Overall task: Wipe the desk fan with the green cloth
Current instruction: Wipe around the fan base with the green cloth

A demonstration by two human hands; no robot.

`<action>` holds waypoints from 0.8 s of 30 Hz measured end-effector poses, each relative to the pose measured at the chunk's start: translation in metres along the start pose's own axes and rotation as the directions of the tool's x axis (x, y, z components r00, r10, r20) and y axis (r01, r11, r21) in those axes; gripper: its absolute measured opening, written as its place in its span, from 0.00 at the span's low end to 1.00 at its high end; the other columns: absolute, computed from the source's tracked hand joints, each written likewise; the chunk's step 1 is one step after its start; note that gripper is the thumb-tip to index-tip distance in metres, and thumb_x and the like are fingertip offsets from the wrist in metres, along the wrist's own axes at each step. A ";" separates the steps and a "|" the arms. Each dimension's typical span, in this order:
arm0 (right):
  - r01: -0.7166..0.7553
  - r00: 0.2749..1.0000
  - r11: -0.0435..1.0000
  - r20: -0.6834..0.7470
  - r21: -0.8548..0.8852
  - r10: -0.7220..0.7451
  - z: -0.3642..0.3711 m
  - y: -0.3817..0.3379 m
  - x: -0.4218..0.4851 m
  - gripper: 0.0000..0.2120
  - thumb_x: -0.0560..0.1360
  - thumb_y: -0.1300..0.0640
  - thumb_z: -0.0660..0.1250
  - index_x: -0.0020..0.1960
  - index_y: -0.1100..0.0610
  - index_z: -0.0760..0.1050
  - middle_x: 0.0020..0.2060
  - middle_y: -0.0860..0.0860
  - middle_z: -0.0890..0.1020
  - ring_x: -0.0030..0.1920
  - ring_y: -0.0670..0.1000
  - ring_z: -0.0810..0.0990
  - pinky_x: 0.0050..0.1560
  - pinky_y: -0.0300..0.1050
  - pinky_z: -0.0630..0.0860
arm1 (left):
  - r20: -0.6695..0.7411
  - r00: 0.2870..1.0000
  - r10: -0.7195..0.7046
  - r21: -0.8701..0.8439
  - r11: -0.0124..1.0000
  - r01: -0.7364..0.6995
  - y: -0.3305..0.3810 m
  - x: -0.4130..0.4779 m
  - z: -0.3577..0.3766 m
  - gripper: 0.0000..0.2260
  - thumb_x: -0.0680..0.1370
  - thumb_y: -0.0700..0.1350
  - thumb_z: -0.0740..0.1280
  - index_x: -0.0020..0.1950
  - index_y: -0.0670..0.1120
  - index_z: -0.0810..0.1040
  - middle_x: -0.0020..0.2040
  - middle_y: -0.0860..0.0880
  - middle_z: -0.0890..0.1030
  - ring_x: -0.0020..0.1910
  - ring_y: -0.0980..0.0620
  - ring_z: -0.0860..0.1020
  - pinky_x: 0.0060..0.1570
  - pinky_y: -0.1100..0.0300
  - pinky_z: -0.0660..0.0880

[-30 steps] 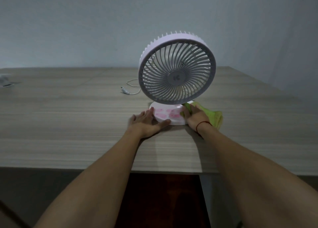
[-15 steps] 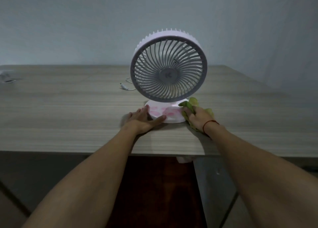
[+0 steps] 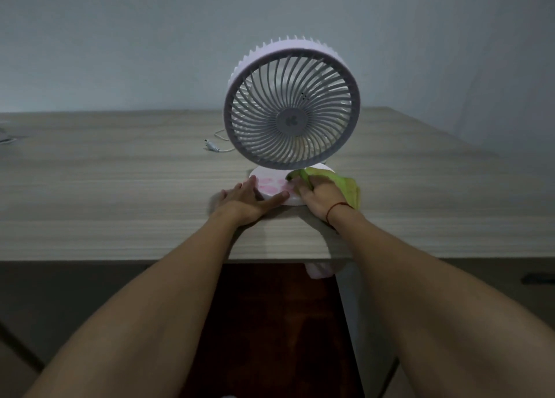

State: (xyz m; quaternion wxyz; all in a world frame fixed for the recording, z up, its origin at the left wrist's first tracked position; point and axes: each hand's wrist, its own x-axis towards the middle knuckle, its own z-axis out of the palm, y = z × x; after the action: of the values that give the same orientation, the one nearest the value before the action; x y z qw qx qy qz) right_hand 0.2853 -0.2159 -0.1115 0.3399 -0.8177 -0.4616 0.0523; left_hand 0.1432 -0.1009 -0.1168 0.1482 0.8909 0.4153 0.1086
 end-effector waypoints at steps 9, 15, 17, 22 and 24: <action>-0.138 0.987 0.977 0.060 -0.161 0.149 -0.013 0.033 0.015 0.29 0.78 0.38 0.51 0.73 0.52 0.64 0.74 0.58 0.65 0.72 0.61 0.65 0.72 0.51 0.62 | 0.027 1.000 -0.003 0.004 1.000 0.003 0.000 -0.001 0.006 0.52 0.63 0.80 0.52 0.78 0.50 0.50 0.78 0.48 0.61 0.77 0.47 0.57 0.74 0.43 0.50; -0.010 0.997 0.974 0.078 -0.228 0.028 -0.002 0.015 0.030 0.24 0.81 0.45 0.50 0.75 0.50 0.62 0.75 0.53 0.64 0.76 0.55 0.59 0.76 0.51 0.55 | -0.039 0.999 0.003 0.025 1.000 -0.002 0.001 0.003 0.007 0.50 0.64 0.79 0.53 0.77 0.50 0.53 0.77 0.49 0.63 0.77 0.49 0.58 0.73 0.43 0.51; 0.054 0.997 0.980 0.064 -0.191 -0.042 0.001 0.009 0.023 0.21 0.81 0.46 0.51 0.71 0.50 0.67 0.71 0.55 0.70 0.71 0.56 0.67 0.73 0.50 0.60 | -0.036 0.999 0.002 0.028 1.000 -0.001 0.000 0.004 0.006 0.50 0.64 0.79 0.53 0.77 0.50 0.54 0.77 0.49 0.63 0.77 0.49 0.58 0.73 0.43 0.51; 0.070 0.996 0.991 0.055 -0.118 -0.064 0.001 0.010 0.002 0.22 0.78 0.41 0.54 0.66 0.51 0.73 0.64 0.56 0.77 0.65 0.59 0.74 0.66 0.50 0.68 | -0.023 1.000 -0.021 0.012 1.000 0.021 0.002 -0.002 0.001 0.51 0.63 0.80 0.53 0.77 0.50 0.54 0.77 0.49 0.63 0.78 0.49 0.57 0.74 0.44 0.51; 0.083 0.995 0.986 0.070 -0.146 -0.073 -0.008 0.020 -0.005 0.21 0.78 0.42 0.55 0.66 0.49 0.72 0.65 0.54 0.76 0.66 0.58 0.72 0.68 0.50 0.65 | -0.024 0.999 -0.025 0.014 1.000 0.025 0.003 -0.004 0.001 0.52 0.62 0.81 0.53 0.77 0.50 0.54 0.77 0.49 0.63 0.77 0.49 0.58 0.73 0.44 0.52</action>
State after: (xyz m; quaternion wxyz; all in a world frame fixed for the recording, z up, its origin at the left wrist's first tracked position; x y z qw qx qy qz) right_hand 0.2995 -0.2306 -0.1188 0.2647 -0.8200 -0.5066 0.0304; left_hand 0.1432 -0.1055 -0.1172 0.1380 0.8854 0.4289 0.1143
